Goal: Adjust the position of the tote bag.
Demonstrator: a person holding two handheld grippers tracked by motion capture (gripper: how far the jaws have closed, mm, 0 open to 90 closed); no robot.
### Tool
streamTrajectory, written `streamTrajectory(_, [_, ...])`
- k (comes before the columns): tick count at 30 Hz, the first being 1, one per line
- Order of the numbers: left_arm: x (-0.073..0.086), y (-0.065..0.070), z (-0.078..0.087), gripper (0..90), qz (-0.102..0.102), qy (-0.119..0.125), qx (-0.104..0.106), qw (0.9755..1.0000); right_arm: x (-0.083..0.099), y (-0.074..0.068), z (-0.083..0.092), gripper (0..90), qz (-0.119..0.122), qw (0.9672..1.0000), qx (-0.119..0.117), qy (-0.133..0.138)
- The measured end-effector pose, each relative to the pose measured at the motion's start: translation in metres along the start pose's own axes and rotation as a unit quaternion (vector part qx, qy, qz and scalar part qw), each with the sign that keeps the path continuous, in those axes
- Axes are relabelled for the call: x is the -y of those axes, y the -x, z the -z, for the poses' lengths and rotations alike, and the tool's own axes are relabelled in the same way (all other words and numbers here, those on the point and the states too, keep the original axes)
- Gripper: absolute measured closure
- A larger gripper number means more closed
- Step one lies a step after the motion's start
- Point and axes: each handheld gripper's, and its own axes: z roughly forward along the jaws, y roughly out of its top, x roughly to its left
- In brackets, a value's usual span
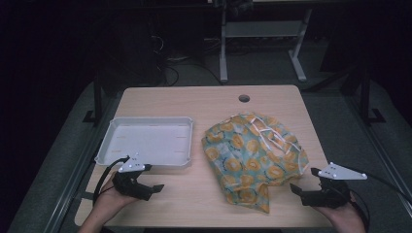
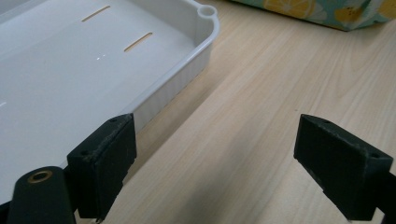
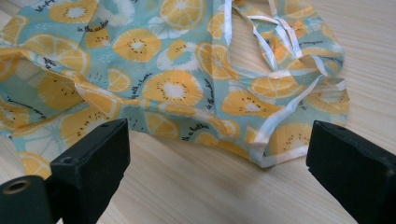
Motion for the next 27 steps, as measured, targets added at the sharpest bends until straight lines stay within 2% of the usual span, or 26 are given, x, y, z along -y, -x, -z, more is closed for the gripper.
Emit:
streamTrajectory(4, [-0.001,0.000,0.000,12.9,0.006,0.004,0.000,1.0000,0.001,0.000,0.001,5.9,-0.002,1.0000,0.001,-0.002])
streamTrajectory(7, [-0.002,-0.001,0.000,12.9,-0.002,0.002,0.001,1.0000,0.002,-0.001,0.001,5.9,-0.004,1.0000,0.000,-0.004])
streamTrajectory(16, [-0.005,0.000,-0.002,13.0,-0.003,0.005,0.008,0.9999,0.003,0.001,0.003,6.5,-0.011,0.9998,0.007,-0.012])
streamTrajectory(22, [-0.007,0.001,-0.003,13.0,0.003,0.011,0.008,0.9999,-0.005,0.003,0.007,14.8,-0.013,0.9998,0.011,-0.015])
streamTrajectory(23, [-0.008,0.001,-0.002,13.0,-0.002,0.008,0.008,0.9999,-0.007,0.004,0.007,16.4,-0.012,0.9997,0.009,-0.019])
streamTrajectory(25, [-0.008,0.002,-0.003,13.0,-0.002,0.011,0.009,0.9999,-0.010,0.004,0.007,23.2,-0.016,0.9994,0.008,-0.029])
streamTrajectory(27, [-0.008,0.002,-0.003,13.0,-0.005,0.008,0.009,0.9999,-0.015,0.003,0.009,31.0,-0.016,0.9995,0.000,-0.028])
